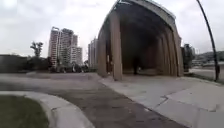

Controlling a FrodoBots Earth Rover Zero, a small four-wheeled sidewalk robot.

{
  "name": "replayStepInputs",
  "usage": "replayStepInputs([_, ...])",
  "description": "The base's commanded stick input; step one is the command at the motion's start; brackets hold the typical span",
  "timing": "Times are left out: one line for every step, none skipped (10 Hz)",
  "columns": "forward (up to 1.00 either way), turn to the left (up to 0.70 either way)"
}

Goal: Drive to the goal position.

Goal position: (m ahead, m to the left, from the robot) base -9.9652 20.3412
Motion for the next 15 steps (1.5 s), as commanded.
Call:
replayStepInputs([0.70,0.35])
replayStepInputs([0.70,0.35])
replayStepInputs([0.70,0.28])
replayStepInputs([0.70,0.00])
replayStepInputs([0.70,0.00])
replayStepInputs([0.70,0.05])
replayStepInputs([0.70,0.34])
replayStepInputs([0.70,0.35])
replayStepInputs([0.70,0.35])
replayStepInputs([0.70,0.35])
replayStepInputs([0.70,0.35])
replayStepInputs([0.70,0.35])
replayStepInputs([0.70,0.33])
replayStepInputs([0.70,0.19])
replayStepInputs([0.70,0.06])
